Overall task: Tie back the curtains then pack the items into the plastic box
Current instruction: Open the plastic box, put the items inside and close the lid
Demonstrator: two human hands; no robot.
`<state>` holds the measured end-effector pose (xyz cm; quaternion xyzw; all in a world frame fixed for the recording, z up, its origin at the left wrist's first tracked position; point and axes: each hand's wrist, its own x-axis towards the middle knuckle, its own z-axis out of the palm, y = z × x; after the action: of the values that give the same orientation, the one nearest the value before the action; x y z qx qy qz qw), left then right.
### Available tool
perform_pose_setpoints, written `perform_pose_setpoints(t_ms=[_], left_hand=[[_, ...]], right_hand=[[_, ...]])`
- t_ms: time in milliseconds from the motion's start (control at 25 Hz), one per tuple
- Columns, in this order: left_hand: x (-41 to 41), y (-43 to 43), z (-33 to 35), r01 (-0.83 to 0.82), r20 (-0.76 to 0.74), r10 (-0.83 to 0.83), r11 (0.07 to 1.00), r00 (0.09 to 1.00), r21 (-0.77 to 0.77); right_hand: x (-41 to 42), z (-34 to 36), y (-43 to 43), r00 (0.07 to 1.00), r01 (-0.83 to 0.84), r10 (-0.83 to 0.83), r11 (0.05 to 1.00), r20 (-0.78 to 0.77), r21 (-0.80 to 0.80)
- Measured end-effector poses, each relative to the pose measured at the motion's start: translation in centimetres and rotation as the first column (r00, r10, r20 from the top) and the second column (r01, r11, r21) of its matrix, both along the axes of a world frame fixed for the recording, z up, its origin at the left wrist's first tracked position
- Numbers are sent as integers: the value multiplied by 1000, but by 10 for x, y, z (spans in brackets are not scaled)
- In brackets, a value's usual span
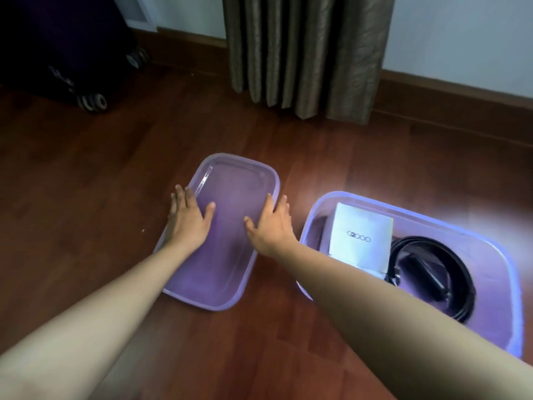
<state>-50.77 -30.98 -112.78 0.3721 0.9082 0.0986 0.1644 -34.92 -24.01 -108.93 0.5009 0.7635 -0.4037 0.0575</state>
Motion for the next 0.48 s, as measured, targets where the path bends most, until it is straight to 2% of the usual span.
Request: perform_pose_setpoints(t_ms=[120, 240, 480], left_hand=[[-2, -5, -10, -32, -95, 29, 999, 995, -31], [-11, -1, -12, -3, -187, 15, 998, 982, 63], [-24, -13, 5, -177, -145, 209, 963, 967, 205]], right_hand=[[-15, -5, -11, 995, 95, -99, 978, -13, -187], [-18, -2, -11, 977, 162, -194, 945, -86, -285], [-6, 14, -1, 955, 204, -254, 938, -155, -280]])
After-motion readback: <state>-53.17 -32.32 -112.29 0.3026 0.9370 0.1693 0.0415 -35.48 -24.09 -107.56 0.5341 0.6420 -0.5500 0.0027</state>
